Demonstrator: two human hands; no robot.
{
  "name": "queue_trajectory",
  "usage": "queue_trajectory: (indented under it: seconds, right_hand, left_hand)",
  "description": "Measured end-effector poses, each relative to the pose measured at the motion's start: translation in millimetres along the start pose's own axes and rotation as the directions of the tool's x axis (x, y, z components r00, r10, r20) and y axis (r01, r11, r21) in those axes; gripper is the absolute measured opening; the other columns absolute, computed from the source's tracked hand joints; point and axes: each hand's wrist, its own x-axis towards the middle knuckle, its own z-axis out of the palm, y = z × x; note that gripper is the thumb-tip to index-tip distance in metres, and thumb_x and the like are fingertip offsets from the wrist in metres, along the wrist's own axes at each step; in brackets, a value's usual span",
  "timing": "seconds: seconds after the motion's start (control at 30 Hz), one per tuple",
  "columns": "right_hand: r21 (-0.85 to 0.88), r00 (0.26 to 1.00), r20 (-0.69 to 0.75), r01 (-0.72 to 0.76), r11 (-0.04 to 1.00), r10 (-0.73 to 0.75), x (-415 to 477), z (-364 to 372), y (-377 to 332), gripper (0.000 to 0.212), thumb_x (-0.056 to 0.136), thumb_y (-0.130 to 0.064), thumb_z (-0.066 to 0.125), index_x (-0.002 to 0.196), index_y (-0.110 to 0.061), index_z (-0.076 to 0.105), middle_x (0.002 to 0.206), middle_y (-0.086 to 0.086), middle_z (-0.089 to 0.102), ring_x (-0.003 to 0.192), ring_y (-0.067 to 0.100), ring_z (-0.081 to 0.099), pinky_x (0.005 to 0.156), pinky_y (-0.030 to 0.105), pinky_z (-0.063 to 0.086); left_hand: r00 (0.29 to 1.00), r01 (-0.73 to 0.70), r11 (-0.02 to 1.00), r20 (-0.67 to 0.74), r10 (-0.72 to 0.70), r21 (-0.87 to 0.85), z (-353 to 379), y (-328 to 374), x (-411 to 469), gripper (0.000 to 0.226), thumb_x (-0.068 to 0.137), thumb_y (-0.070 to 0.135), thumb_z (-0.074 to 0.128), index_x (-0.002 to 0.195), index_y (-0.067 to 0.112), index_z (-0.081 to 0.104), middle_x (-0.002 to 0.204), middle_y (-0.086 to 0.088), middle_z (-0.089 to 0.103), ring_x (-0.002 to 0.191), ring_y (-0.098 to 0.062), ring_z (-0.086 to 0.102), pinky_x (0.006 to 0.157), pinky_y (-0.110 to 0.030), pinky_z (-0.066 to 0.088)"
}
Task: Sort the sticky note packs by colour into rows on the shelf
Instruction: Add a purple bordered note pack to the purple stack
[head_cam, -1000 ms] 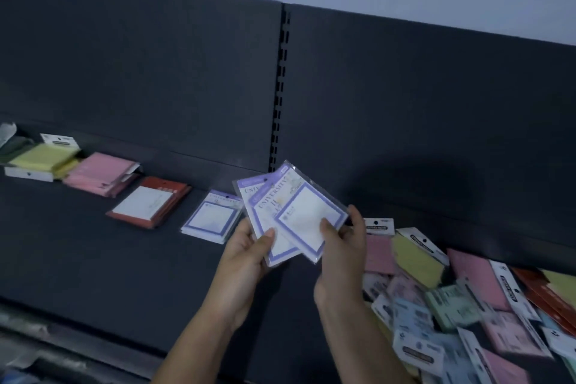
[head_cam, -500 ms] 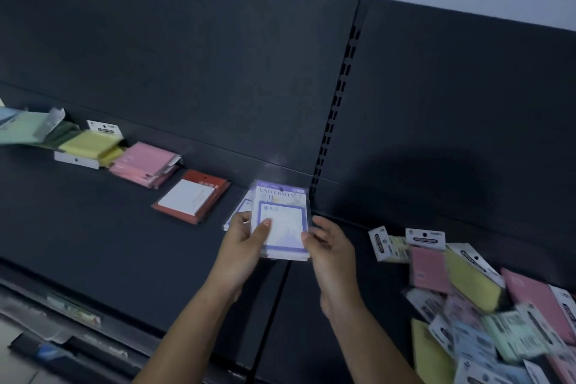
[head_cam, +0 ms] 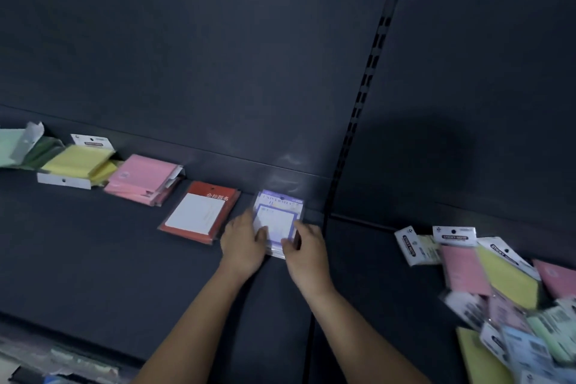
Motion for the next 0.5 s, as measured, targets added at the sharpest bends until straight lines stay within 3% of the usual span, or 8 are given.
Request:
queue_trajectory:
  seconds: [0.17,0.3,0.4,0.5]
  right_hand:
    - [-0.048,0.998,0.057,0.018,0.999,-0.015,-2,1,-2,0.046,0.094,-0.011,0.048,0.139,-0.005,0.039,0.137,0.009,0.035,0.125,0.019,0.039,0.103,0.015,0.024]
    - [0.035,0.994,0.111,-0.003,0.999,-0.001,-9,-12,-2,0.048,0.094,-0.008,0.045,0.141,-0.011,0.035,0.138,0.007,0.031,0.124,0.014,0.04,0.09,0.001,0.019]
    - [0.115,0.997,0.076,-0.013,0.993,0.005,-23,-33,3,0.047,0.094,-0.009,0.046,0.14,-0.019,0.037,0.135,0.0,0.035,0.121,0.012,0.044,0.096,0.009,0.03]
    - [0.091,0.998,0.057,-0.022,0.996,0.017,-36,-61,20,0.038,0.092,-0.011,0.048,0.128,-0.02,0.05,0.124,0.002,0.047,0.111,0.015,0.051,0.096,0.023,0.041]
  left_hand:
    - [0.997,-0.066,0.998,-0.033,0.066,0.005,8,-8,2,0.035,0.092,0.014,0.048,0.126,0.005,0.047,0.124,-0.012,0.057,0.115,-0.034,0.048,0.094,-0.043,0.04]
    - [0.993,-0.044,0.997,-0.116,0.036,-0.067,7,1,-4,0.045,0.089,0.009,0.052,0.13,-0.003,0.038,0.128,-0.02,0.051,0.12,-0.039,0.044,0.097,-0.046,0.039]
    - [0.959,-0.118,0.98,-0.276,0.07,-0.161,9,28,-22,0.062,0.087,0.01,0.057,0.14,-0.004,0.027,0.141,-0.022,0.039,0.131,-0.037,0.035,0.109,-0.046,0.03]
    - [0.949,-0.258,0.938,-0.242,0.201,-0.233,28,69,-48,0.056,0.089,0.011,0.055,0.138,-0.001,0.031,0.137,-0.015,0.043,0.128,-0.03,0.038,0.108,-0.039,0.03]
